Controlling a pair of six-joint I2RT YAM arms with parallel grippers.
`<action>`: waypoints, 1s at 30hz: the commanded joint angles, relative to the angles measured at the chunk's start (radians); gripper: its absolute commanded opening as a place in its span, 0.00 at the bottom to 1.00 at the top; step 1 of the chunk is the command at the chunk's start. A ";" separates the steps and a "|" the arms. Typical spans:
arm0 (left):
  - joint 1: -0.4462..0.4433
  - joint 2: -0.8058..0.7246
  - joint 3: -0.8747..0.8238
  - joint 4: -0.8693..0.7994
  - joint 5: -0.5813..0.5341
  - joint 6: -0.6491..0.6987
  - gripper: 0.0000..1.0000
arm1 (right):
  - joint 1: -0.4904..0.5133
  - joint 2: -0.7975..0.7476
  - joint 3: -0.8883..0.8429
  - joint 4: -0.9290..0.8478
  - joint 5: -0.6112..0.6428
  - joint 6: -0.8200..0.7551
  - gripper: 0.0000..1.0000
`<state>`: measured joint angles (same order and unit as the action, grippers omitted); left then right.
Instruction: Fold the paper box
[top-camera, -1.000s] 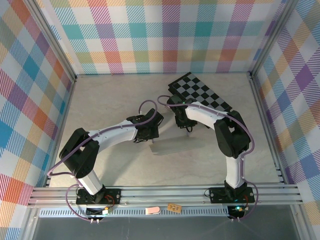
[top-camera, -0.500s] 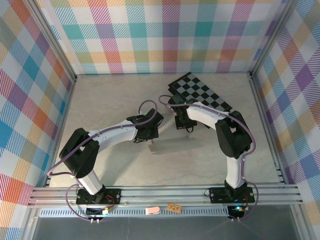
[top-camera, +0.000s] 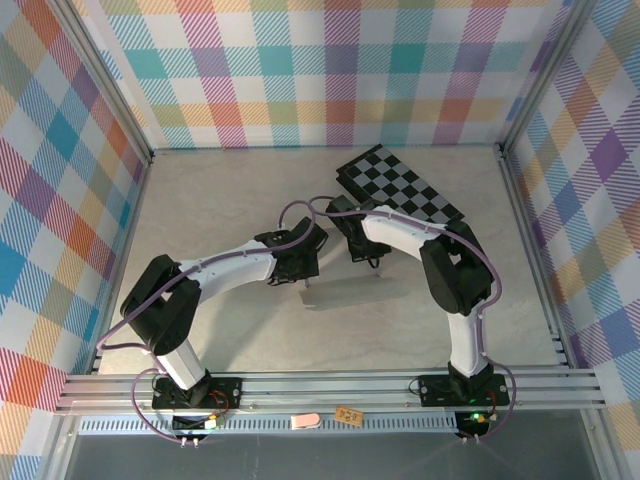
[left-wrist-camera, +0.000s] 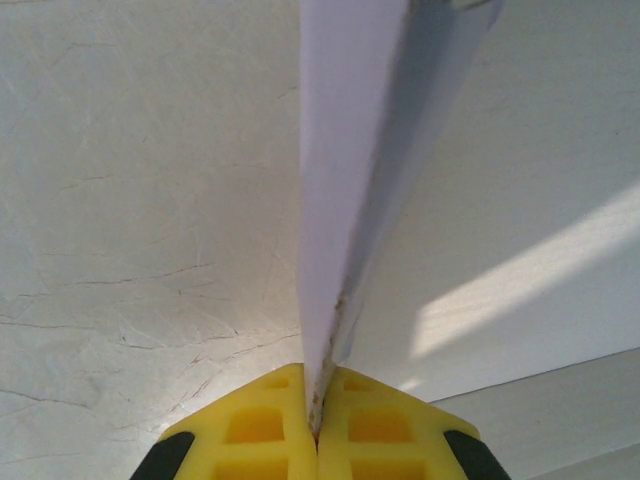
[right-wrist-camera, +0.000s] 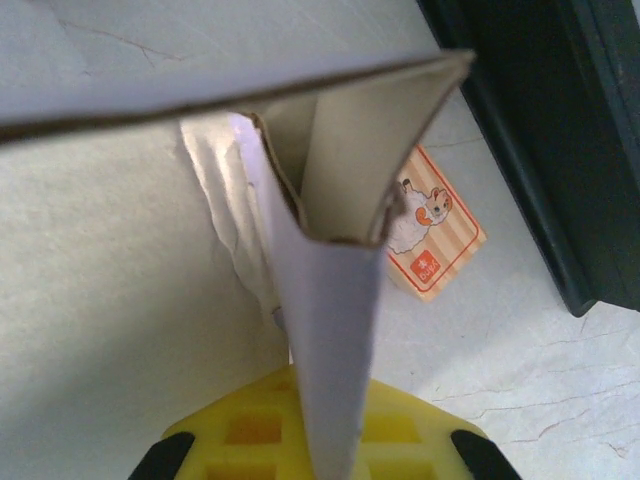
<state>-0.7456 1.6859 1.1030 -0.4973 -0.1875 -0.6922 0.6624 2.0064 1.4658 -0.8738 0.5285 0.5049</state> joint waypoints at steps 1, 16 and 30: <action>0.015 0.022 0.015 -0.070 -0.028 0.027 0.00 | -0.011 -0.006 -0.005 -0.095 0.037 0.003 0.00; 0.069 0.054 -0.005 0.022 0.054 0.101 0.26 | 0.025 -0.077 -0.106 -0.001 0.027 -0.035 0.00; 0.083 -0.015 -0.083 0.194 0.136 0.117 0.33 | 0.031 -0.098 -0.137 0.028 0.022 -0.035 0.00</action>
<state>-0.6781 1.7004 1.0382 -0.3656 -0.0719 -0.5858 0.6868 1.9316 1.3567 -0.8204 0.5278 0.4931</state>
